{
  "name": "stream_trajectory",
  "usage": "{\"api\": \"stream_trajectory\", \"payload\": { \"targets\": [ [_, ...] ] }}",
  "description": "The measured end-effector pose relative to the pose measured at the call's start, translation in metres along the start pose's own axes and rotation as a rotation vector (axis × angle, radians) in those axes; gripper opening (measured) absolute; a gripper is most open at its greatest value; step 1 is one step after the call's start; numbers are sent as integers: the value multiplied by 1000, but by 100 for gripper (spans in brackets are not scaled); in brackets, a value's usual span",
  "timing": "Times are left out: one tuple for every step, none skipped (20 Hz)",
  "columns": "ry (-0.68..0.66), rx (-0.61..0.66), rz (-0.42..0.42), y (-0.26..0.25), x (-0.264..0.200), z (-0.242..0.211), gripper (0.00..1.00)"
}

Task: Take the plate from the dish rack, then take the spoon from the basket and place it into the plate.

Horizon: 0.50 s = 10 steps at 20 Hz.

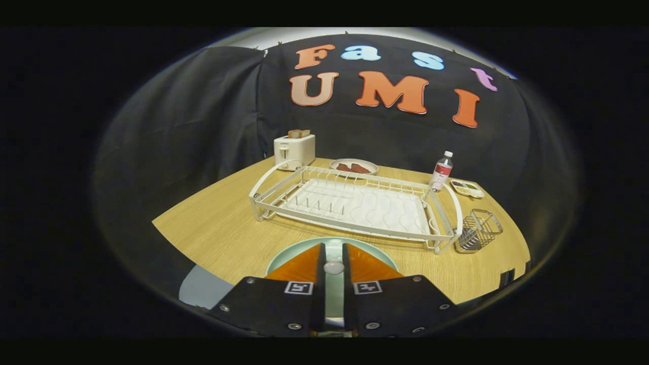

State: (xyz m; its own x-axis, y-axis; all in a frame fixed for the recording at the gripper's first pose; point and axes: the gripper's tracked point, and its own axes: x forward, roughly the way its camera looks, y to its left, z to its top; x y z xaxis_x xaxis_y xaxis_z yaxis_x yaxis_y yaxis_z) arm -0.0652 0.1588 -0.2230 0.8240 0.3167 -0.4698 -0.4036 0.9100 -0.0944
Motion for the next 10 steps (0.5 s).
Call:
{"api": "stream_trajectory", "payload": {
  "targets": [
    [-2, 1, -4, -2, 4, 2, 17],
    [-2, 2, -5, -3, 7, 3, 20],
    [2, 7, -6, -4, 5, 3, 23],
    [5, 14, -9, -7, 5, 3, 24],
    [6, 21, -15, -9, 7, 3, 30],
    [7, 26, -22, -13, 8, 5, 37],
    [8, 31, -34, -18, 9, 6, 54],
    [9, 38, -44, -24, 9, 7, 62],
    [8, 49, -56, -30, 9, 10, 75],
    [6, 62, -66, -37, 9, 14, 80]
  ]
}}
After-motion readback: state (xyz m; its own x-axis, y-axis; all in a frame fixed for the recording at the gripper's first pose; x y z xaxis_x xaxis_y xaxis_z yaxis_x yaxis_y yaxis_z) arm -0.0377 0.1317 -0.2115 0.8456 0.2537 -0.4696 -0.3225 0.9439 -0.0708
